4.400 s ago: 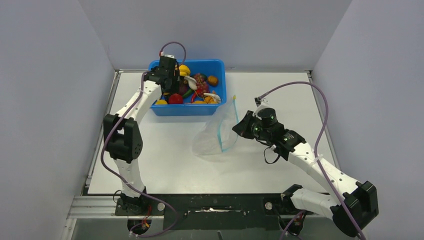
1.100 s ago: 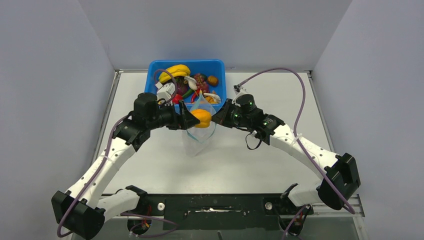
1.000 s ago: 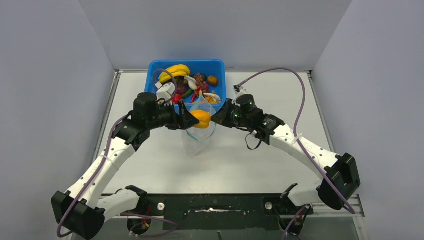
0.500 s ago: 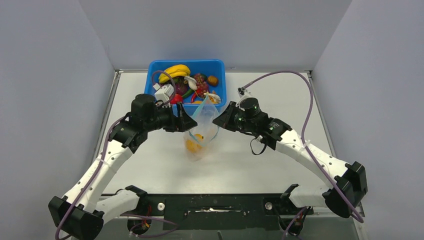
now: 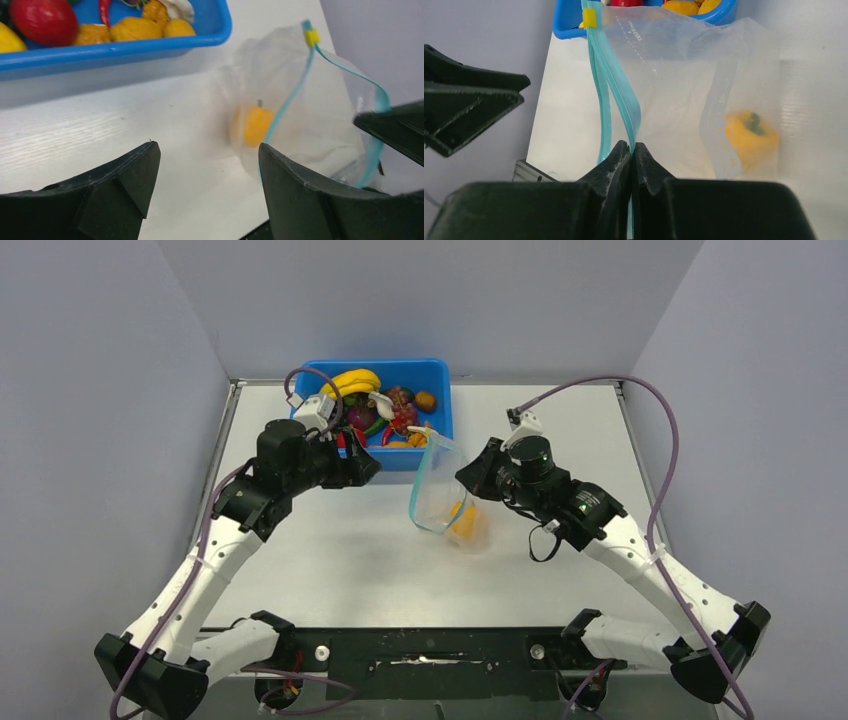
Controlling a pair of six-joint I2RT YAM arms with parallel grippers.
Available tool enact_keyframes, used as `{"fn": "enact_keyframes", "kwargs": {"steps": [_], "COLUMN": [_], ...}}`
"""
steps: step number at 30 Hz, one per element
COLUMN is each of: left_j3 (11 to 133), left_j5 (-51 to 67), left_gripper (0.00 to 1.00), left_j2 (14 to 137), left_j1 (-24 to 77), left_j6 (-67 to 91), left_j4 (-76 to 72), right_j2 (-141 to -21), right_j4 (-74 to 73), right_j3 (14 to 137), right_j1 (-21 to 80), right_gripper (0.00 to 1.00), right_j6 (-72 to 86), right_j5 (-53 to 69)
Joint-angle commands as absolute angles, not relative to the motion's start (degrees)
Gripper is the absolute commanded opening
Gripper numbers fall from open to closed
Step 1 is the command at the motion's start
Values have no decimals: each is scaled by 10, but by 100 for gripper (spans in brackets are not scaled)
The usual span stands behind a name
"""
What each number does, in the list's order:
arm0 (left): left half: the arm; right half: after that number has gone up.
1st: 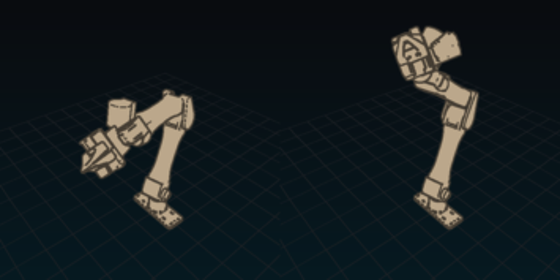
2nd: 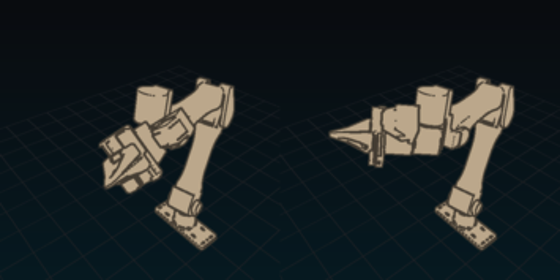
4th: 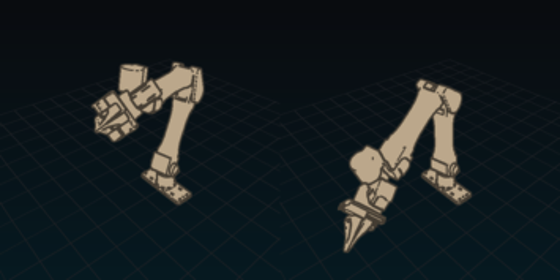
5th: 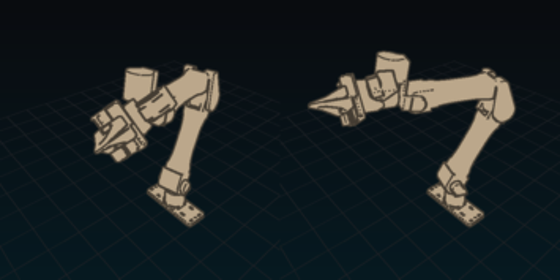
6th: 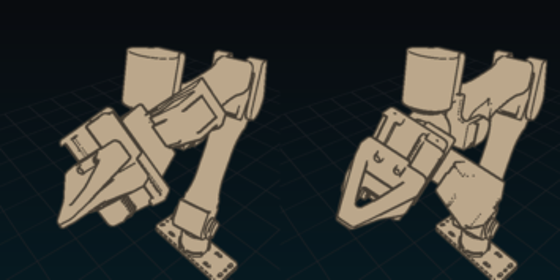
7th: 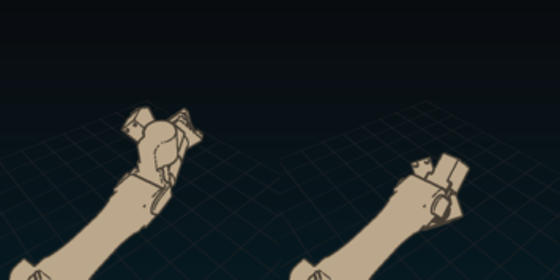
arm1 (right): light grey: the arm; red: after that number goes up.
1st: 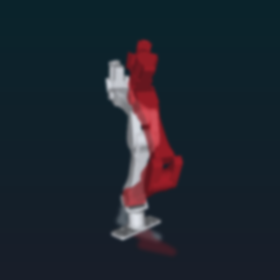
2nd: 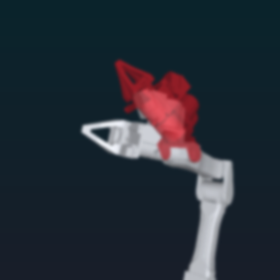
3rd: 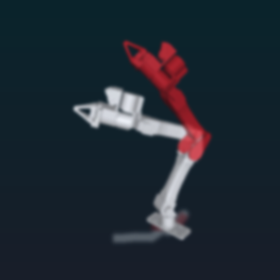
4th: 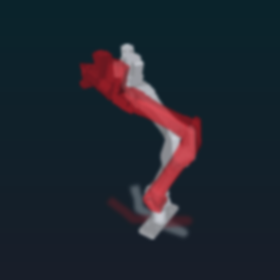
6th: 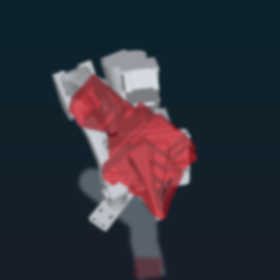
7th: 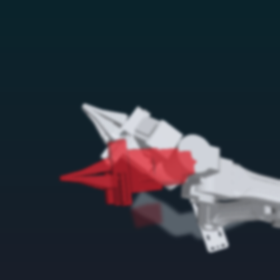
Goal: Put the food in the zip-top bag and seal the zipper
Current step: Pick up the fake food from the bin.
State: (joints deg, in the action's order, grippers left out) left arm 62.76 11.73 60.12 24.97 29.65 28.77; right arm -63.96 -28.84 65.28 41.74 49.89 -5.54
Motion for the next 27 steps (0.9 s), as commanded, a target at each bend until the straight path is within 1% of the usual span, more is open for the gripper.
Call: {"fn": "enact_keyframes", "kwargs": {"steps": [1, 6, 9, 13, 15, 19, 27], "left_j3": [691, 739, 752, 800, 830, 869, 935], "left_j5": [-6, -99, -118, -77, -72, -94, -79], "left_gripper": [71, 69, 65, 52, 50, 49, 49], "left_j2": [640, 715, 761, 853, 900, 973, 1080], "left_j1": [242, 234, 225, 187, 177, 168, 148], "left_j6": [244, 233, 233, 252, 253, 248, 262], "left_j4": [277, 244, 198, 177, 178, 168, 139], "right_j2": [-605, -584, -584, -576, -572, -563, -554], "right_j4": [-285, -245, -240, -224, -224, -224, -201], "right_j3": [659, 604, 598, 592, 592, 588, 561], "right_j1": [421, 420, 419, 418, 417, 411, 400], "right_gripper": [0, 0, 0, 0, 0, 0, 0], "right_j6": [443, 437, 436, 432, 422, 404, 410], "right_j5": [-87, -70, -51, -27, -35, -36, -28]}}
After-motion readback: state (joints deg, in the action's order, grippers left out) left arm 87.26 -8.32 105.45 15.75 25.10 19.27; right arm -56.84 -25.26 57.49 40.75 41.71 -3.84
